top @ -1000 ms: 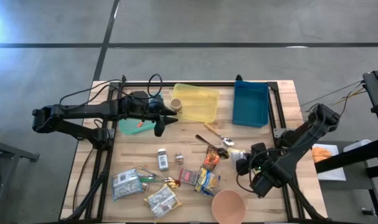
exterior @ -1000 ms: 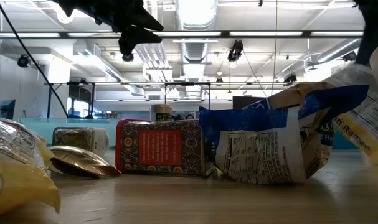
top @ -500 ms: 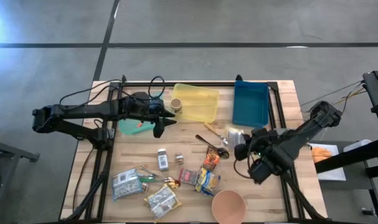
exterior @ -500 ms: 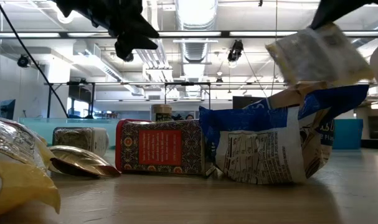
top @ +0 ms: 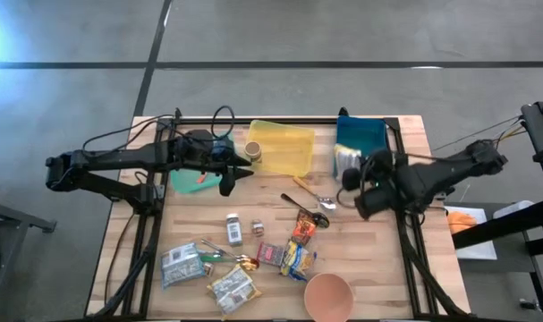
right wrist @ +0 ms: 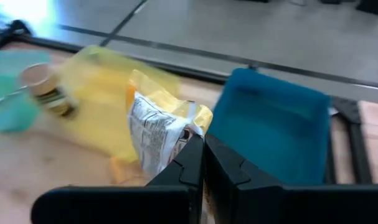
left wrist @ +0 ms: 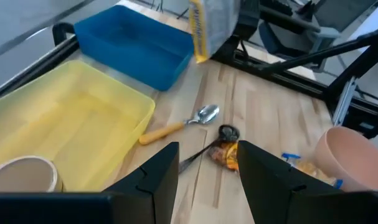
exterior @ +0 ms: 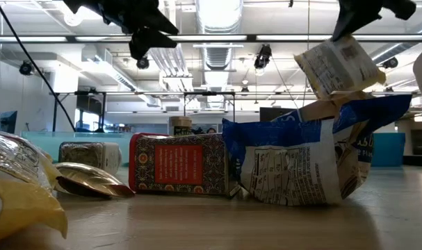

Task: Pick & Place Food Item
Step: Put the right yellow noodle pack into the blue bin

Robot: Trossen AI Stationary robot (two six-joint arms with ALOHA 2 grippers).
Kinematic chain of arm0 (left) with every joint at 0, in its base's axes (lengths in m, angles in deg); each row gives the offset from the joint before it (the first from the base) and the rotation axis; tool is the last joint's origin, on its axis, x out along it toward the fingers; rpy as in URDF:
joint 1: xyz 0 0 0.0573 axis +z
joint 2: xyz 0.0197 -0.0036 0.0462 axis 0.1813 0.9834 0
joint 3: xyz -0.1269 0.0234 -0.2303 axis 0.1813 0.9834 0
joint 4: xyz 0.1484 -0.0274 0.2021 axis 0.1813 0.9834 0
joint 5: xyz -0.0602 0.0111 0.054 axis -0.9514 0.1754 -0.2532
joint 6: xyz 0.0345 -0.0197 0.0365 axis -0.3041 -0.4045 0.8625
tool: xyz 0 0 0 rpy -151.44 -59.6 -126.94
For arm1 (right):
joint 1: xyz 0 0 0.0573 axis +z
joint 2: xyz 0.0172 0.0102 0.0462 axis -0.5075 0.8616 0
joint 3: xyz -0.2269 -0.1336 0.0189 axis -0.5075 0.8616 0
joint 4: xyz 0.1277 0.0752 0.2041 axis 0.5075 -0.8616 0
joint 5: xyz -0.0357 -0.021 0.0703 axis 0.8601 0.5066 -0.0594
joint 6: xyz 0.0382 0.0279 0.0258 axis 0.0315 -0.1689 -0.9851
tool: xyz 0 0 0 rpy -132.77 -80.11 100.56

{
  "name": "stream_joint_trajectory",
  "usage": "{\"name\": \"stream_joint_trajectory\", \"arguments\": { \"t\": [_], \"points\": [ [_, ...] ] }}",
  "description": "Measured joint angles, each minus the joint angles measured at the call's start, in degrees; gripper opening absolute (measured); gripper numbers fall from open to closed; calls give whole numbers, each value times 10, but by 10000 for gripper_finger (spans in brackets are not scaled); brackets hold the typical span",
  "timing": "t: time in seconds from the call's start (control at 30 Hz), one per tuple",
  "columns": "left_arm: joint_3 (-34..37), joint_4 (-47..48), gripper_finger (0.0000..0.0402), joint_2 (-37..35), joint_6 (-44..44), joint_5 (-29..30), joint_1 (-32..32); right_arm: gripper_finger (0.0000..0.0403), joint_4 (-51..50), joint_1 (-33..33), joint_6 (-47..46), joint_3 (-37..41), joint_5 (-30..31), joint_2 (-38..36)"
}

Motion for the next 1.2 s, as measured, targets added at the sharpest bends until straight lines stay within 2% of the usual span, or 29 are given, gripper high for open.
{"name": "stream_joint_trajectory", "arguments": {
  "t": [0.27, 0.53, 0.67, 0.77, 0.9, 1.07, 1.2],
  "points": [
    [-5, 1, 168, 0, 0, 0, 0, 8, 41, -124, 54, 86, -3, -75],
    [-4, -9, 168, 0, 0, 0, 0, 8, 294, -223, 230, 211, -22, -173],
    [-4, -9, 168, 0, 0, 0, 0, 8, 413, -280, 310, 266, -61, -212],
    [-4, -9, 168, 0, 0, 0, 0, 8, 460, -321, 347, 298, -89, -230],
    [-4, -9, 168, 0, 0, 0, 0, 8, 483, -369, 370, 325, -138, -239],
    [-4, -9, 168, 0, 0, 0, 0, 8, 518, -427, 413, 343, -233, -236],
    [-4, -9, 168, 0, 0, 0, 0, 8, 530, -459, 427, 348, -263, -231]
  ]
}}
